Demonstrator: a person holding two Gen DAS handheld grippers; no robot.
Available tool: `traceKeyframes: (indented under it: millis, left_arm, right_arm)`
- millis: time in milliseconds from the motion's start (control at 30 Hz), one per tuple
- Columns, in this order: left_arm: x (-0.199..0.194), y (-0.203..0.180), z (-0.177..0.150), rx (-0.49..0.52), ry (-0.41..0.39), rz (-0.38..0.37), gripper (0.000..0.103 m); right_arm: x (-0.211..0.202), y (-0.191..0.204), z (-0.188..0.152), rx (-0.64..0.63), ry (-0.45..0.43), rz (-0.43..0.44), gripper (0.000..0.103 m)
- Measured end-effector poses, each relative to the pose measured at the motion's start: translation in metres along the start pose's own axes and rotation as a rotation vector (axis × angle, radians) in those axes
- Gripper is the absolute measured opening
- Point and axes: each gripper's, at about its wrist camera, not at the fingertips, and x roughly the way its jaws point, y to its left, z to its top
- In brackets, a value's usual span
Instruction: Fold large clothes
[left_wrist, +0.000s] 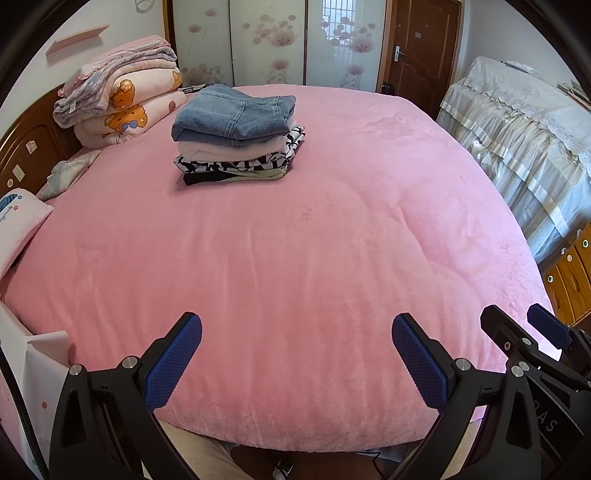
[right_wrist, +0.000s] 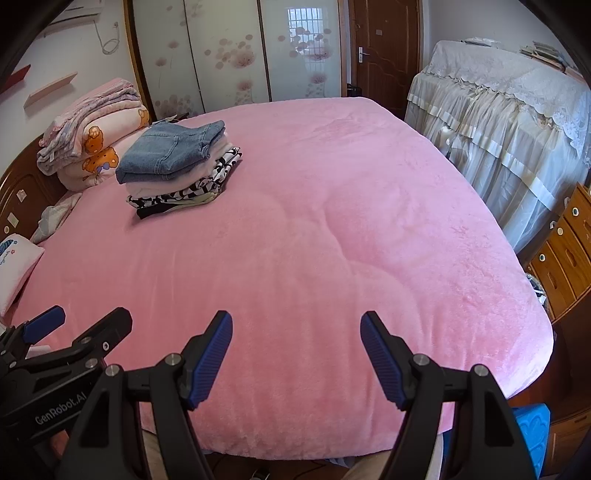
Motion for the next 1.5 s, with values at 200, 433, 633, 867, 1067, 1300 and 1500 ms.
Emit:
traceKeyframes:
  millis: [200,433,633,867,1067,1300,1500]
  left_arm:
    - [0.0001,0.0025,-0.0012,-0.008,0.007,0.001,0.102]
    - [0.0015,0.0050,-0.0025,-0.014,0.015,0.006,0.102]
    - [0.0023,0.0066,-0.0028,-0.017,0.019,0.005,0.102]
    - [0.0034,0.0078,-0.0029,-0.019,0.022,0.004,0.102]
    - [0.0041,0.0080,-0.0038,-0.022,0.025,0.003,0.102]
    - [0.0054,0.0098,-0.0055,-0.024,0.029,0.002,0.102]
    - [0.0054,0.0092,-0.0076,-0.022,0.023,0.007,0.102]
  right_arm:
    - [0.0002,0.0013,-0.0019,-0.005,0.001,-0.005,0.072]
    - [0.0014,0.0025,-0.0029,-0.008,0.003,-0.010,0.072]
    - [0.0028,0.0036,-0.0034,-0.012,0.004,-0.014,0.072]
    - [0.0026,0.0039,-0.0033,-0.013,0.003,-0.015,0.072]
    - [0.0028,0.0036,-0.0037,-0.013,0.004,-0.015,0.072]
    - [0.0026,0.0041,-0.0036,-0.014,0.005,-0.016,0.072]
    - [0.0026,0.0036,-0.0036,-0.014,0.005,-0.015,0.072]
